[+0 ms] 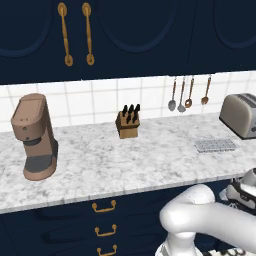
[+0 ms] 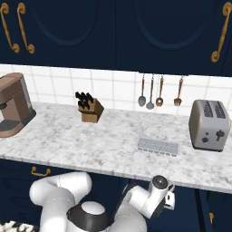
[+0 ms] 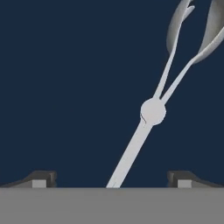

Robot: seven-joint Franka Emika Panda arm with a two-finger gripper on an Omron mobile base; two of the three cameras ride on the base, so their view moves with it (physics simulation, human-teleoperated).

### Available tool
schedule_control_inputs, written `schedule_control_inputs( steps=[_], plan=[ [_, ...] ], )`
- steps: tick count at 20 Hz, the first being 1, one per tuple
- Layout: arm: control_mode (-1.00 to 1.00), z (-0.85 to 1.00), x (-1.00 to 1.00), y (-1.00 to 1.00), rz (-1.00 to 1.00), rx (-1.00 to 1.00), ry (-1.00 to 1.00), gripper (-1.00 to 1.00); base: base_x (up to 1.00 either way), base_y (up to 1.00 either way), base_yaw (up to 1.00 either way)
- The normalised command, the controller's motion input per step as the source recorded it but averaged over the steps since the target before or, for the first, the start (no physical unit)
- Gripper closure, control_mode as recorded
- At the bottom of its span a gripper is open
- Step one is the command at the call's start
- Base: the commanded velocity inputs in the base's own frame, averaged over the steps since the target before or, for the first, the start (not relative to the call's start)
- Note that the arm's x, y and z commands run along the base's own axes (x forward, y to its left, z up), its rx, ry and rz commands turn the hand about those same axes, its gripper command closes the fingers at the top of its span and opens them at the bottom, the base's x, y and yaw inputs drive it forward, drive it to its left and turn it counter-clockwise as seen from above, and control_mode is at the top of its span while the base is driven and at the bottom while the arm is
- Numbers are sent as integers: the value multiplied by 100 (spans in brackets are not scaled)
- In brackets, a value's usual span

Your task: Pick the tongs from the drawer and place it on the counter.

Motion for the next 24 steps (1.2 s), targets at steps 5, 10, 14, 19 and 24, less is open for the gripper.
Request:
schedule_control_inputs(
  steps=[5, 10, 14, 19, 24],
  plan=[
    [-100, -43, 12, -8, 1, 0, 0, -100, 0, 0, 0],
    [-100, -52, 4, -22, 0, 0, 0, 100, 0, 0, 0],
    [-100, -76, -73, -66, 0, 0, 2, 100, 0, 0, 0],
    [-100, -69, -98, -86, -3, 0, 0, 100, 0, 0, 0],
    [-100, -47, -100, -75, -10, 0, 2, 100, 0, 0, 0]
  ],
)
